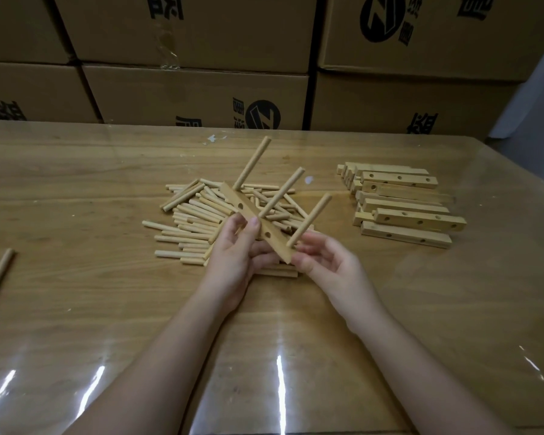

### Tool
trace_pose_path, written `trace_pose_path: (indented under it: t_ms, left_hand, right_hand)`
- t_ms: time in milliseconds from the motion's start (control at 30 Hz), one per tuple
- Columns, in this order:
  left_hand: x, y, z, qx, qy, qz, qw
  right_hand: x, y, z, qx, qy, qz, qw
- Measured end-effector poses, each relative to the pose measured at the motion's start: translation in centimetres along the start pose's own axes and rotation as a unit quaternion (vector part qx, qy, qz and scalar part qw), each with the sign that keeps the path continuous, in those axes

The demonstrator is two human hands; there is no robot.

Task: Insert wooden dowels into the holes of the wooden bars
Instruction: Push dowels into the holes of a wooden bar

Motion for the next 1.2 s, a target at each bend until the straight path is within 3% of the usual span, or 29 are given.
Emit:
trace_pose_path:
  t_ms: [167, 400, 1000, 1100, 1200]
  left_hand:
    - [-0.1, 0.2, 0.4, -0.010, 0.012, 0.001, 1.000]
    - [0.8, -0.1, -0.4, 0.035, 0.039, -0.016, 0.999]
    - [1.2, -0.1, -1.4, 0.055, 0.024, -0.025, 0.998]
    - [1.1, -0.2, -1.4, 0.038, 0.014, -0.023, 0.999]
    - [0.9, -0.2, -1.3, 0.025, 0.003, -0.022, 0.999]
  right_hand:
    - [0.7, -0.4, 0.0, 0.044, -0.015, 0.009, 0.999]
    - [0.8, -1.2, -2.7, 0.105, -0.063, 0.011, 0.992]
    - [2.1, -2.5, -4.7, 0.093, -0.063, 0.021, 0.993]
    - [1.1, -2.3, -4.7, 0.115, 0.023, -0.002, 0.993]
    - [-1.6, -1.8, -5.5, 0.190, 0.197, -0.144, 0.951]
Point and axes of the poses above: each hand's wrist, its own y-axis away from the middle knuckle, its own z-axis out of the palm, x = y × z, the point moved 1 cm from there along -y, towards the middle knuckle, and after that the axes turned 1 degree about -x, right-handed, at the moved point
